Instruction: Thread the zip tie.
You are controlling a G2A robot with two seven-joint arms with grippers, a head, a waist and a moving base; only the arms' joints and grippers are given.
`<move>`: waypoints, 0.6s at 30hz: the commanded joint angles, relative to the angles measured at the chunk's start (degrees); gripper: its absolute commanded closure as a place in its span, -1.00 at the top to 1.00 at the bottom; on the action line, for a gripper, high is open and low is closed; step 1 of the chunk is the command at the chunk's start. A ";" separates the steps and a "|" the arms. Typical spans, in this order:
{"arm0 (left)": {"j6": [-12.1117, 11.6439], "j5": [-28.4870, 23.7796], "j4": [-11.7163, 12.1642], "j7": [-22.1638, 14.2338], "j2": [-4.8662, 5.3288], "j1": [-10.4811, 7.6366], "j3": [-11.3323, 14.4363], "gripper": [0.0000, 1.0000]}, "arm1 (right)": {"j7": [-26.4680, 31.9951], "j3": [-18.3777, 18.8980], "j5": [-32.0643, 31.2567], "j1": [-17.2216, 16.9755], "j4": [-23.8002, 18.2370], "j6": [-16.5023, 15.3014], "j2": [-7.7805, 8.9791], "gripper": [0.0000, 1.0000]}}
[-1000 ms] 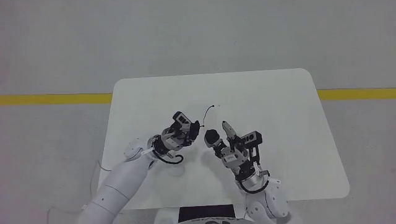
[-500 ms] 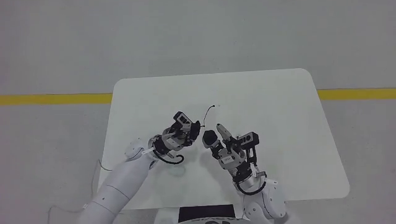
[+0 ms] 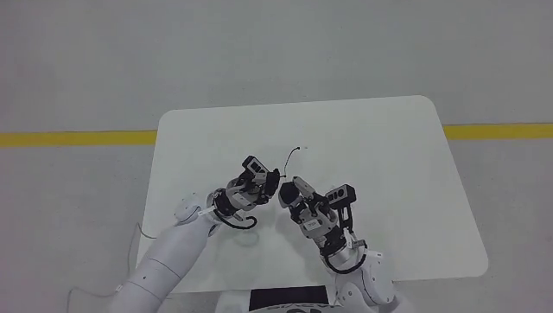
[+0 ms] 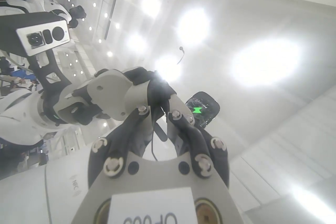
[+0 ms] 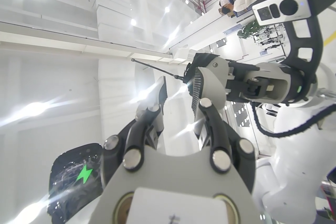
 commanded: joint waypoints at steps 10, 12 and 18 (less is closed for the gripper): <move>0.00 0.00 0.00 0.00 0.00 0.00 0.00 -1.00 | -0.62 -0.92 -0.50 1.15 0.72 0.00 -0.37 -0.64; 0.00 0.00 0.00 0.00 0.00 0.00 0.00 -1.00 | -0.93 -1.07 -0.57 1.40 0.85 0.00 -0.48 -0.64; 0.00 0.00 0.00 0.00 0.00 0.00 0.00 -1.00 | -2.10 -1.25 -1.26 1.85 1.05 0.00 -0.88 -0.60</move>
